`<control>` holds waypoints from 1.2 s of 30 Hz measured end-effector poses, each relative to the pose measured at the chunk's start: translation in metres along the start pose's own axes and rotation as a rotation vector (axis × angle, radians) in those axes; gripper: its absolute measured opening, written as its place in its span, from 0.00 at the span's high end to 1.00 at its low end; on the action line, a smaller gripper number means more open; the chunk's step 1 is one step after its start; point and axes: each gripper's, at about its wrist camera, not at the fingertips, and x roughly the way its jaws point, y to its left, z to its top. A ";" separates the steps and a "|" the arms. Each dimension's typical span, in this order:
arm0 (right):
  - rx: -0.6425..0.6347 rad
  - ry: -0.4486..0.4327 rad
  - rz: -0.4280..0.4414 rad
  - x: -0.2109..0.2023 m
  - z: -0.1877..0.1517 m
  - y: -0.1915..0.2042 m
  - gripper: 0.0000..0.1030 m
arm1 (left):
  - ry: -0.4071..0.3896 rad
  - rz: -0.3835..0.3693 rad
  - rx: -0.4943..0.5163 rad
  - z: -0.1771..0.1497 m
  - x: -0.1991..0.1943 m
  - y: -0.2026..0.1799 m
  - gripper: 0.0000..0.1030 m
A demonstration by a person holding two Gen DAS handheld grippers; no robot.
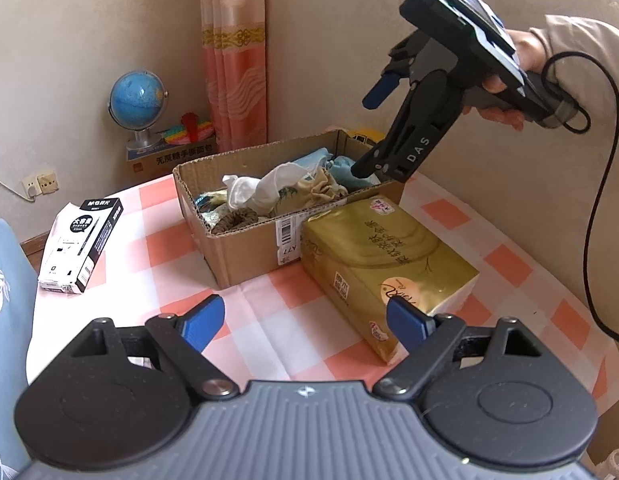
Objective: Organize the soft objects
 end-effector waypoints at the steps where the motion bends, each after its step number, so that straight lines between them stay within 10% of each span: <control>1: 0.025 -0.005 -0.004 -0.003 -0.002 -0.001 0.08 | -0.001 0.002 0.000 0.000 0.000 0.000 0.13; 26: 0.999 -0.123 -0.109 -0.124 -0.095 0.074 0.00 | -0.066 0.165 -0.047 0.007 -0.035 -0.005 0.03; 36: 1.057 -0.137 -0.190 -0.158 -0.117 0.113 0.00 | -0.042 0.196 -0.077 0.021 -0.054 -0.021 0.03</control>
